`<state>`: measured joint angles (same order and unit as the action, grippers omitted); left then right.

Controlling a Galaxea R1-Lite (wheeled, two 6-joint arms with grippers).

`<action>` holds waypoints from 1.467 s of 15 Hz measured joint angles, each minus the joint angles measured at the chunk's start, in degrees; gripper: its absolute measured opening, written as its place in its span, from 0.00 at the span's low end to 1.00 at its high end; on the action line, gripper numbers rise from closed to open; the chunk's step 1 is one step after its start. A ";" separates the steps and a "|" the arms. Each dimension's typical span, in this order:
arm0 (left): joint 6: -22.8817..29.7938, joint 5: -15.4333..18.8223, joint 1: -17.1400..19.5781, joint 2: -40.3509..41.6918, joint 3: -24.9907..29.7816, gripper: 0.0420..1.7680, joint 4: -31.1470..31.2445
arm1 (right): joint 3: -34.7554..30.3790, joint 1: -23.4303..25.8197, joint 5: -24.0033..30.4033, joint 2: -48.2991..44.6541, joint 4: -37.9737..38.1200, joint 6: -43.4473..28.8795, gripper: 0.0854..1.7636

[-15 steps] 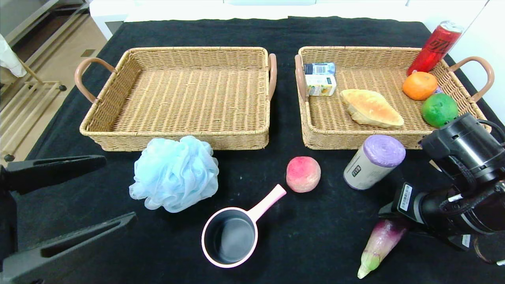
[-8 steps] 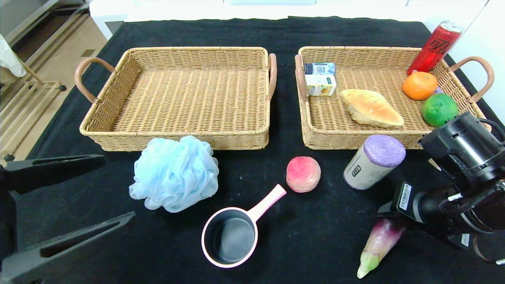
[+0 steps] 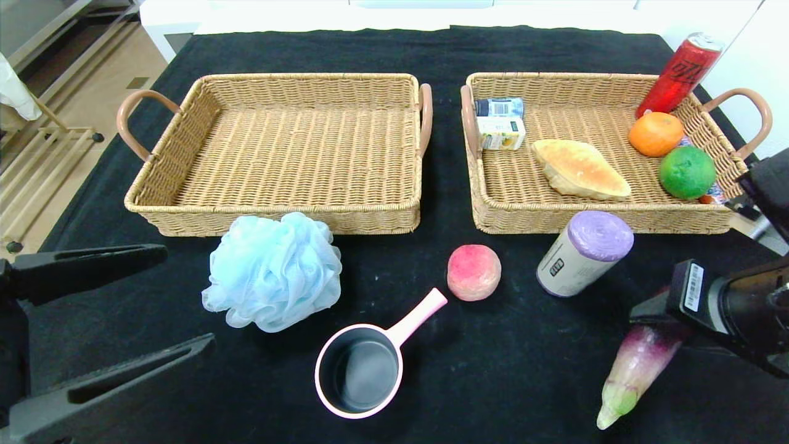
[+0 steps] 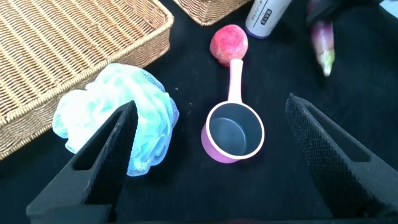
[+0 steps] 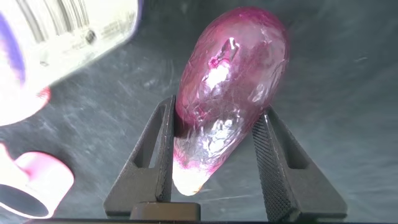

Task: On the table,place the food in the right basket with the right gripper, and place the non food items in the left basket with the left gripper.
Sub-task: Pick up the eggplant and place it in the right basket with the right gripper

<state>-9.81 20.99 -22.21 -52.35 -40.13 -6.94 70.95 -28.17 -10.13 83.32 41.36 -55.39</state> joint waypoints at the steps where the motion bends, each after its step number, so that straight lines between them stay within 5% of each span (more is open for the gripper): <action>1: 0.01 0.00 -0.02 0.00 0.00 0.97 0.07 | 0.33 0.94 0.00 -0.78 0.37 1.67 0.45; 6: -0.07 0.00 -0.02 0.00 0.00 0.97 0.07 | 1.45 7.81 -4.78 -3.36 -0.16 14.28 0.45; 14: 0.01 0.15 -0.02 -0.02 0.04 0.97 -0.06 | 9.89 9.24 -8.28 -3.72 -6.85 22.10 0.45; 22: 0.01 0.15 -0.02 0.04 0.04 0.97 -0.13 | 11.33 10.53 -13.00 -0.74 -25.88 34.82 0.45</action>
<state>-9.80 21.14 -22.24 -52.31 -40.09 -7.07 82.27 -17.64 -23.13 82.58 15.48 -20.58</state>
